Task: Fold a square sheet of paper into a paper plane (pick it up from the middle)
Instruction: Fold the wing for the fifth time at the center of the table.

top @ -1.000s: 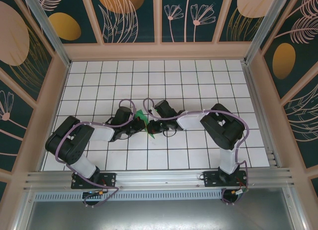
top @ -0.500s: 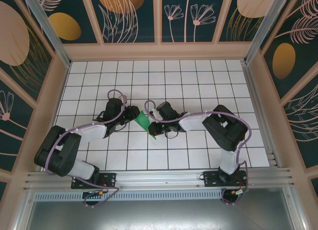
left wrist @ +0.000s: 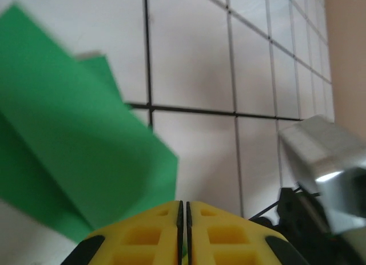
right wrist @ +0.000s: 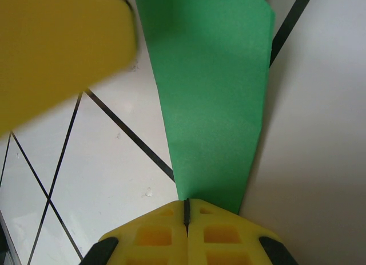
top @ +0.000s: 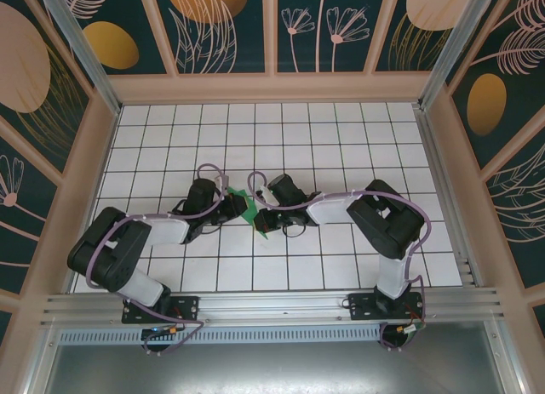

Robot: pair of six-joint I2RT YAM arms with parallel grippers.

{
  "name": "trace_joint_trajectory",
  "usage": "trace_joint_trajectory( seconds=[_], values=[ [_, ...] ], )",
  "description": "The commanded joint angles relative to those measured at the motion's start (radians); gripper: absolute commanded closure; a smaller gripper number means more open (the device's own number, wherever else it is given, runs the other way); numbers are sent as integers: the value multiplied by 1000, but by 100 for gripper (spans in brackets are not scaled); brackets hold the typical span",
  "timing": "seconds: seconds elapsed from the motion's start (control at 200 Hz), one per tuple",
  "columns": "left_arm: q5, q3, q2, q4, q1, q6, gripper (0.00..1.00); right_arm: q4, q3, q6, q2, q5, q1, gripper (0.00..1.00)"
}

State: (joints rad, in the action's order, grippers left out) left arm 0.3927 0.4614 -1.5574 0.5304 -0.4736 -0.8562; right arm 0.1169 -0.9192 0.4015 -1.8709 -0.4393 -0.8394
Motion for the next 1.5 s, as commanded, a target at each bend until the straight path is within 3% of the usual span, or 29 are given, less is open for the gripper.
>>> trace_joint_trajectory(
  seconds=[0.0, 0.485, 0.871, 1.496],
  values=[
    [34, -6, -43, 63, -2, 15, 86, -144, 27, -4, -54, 21, -2, 100],
    [46, 25, -112, 182, -14, -65, 86, -168, 18, 1, -92, 25, -4, 100],
    [-112, 49, -141, 34, -19, -121, 87, -184, 19, 2, -97, 40, -4, 100],
    [-223, 59, -151, -74, -1, -110, 87, -227, 44, -13, -115, 81, -4, 100]
  ],
)
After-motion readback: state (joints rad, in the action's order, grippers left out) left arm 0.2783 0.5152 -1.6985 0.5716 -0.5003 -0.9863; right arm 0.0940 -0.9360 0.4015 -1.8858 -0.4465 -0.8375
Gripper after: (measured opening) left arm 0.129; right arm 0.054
